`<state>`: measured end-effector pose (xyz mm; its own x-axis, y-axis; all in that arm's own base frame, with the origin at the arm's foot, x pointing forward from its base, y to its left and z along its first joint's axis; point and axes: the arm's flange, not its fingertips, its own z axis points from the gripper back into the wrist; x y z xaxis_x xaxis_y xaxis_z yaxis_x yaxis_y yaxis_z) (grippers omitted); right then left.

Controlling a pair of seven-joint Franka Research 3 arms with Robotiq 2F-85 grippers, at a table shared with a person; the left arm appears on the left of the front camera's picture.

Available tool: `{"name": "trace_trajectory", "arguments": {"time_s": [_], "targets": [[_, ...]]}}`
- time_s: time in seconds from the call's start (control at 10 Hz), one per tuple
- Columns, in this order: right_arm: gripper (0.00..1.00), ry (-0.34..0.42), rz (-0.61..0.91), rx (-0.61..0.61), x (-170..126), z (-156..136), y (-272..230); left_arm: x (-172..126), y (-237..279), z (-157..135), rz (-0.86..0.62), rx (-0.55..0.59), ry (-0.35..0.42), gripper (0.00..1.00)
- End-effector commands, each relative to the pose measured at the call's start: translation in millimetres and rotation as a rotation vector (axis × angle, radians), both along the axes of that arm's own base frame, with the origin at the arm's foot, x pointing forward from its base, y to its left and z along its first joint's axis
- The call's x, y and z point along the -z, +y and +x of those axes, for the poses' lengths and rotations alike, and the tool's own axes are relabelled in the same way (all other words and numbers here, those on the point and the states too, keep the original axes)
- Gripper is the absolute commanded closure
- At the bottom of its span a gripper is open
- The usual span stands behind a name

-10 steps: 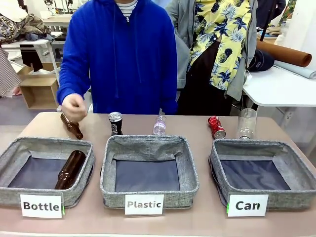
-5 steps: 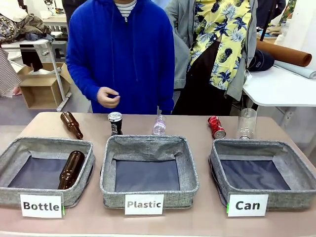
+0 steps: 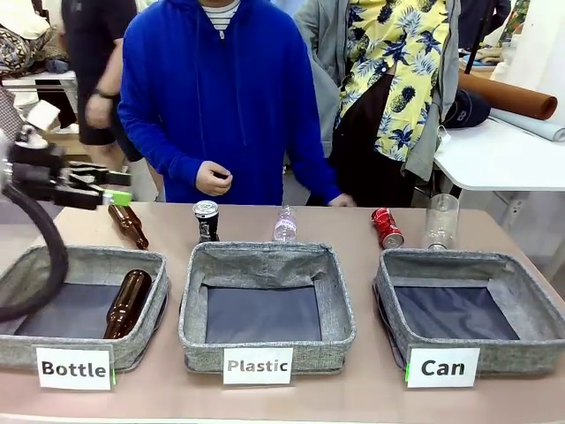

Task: Sort the can waste into the basket.
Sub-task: Pick up the can waste from the table and place it in the right Fabric basket.

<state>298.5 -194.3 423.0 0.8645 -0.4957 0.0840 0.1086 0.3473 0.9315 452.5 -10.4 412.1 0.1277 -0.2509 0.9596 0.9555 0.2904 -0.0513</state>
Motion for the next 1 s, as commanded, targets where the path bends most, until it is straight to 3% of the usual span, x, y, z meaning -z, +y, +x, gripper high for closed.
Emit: {"name": "trace_trajectory", "arguments": {"time_s": [0.0, 0.1, 0.2, 0.3, 0.6, 0.7, 0.8, 0.9], "targets": [[0.0, -0.037, 0.01, -0.001, -1, 1, -1, 18, 0, 6, -0.035, 0.042, -0.065, 0.0], [0.0, -0.037, 0.01, -0.001, -1, 1, -1, 14, 0, 6, -0.02, 0.024, -0.061, 0.0], [0.0, -0.037, 0.01, -0.001, -1, 1, -1, -1, 5, 5, 0.018, -0.064, -0.011, 0.0], [0.0, -0.037, 0.01, -0.001, -1, 1, -1, 18, -11, 4, 0.001, 0.042, -0.063, 0.0], [0.0, -0.037, 0.01, -0.001, -1, 1, -1, 17, -5, 5, 0.009, 0.018, -0.05, 0.0], [0.0, -0.037, 0.01, -0.001, -1, 1, -1, 34, -14, 20, -0.022, 0.072, -0.077, 0.0], [0.0, -0.037, 0.01, -0.001, -1, 1, -1, 47, -10, 31, -0.021, 0.031, -0.092, 0.0], [0.0, -0.037, 0.01, -0.001, -1, 1, -1, 59, -8, 39, -0.013, 0.062, -0.065, 0.0]]}}
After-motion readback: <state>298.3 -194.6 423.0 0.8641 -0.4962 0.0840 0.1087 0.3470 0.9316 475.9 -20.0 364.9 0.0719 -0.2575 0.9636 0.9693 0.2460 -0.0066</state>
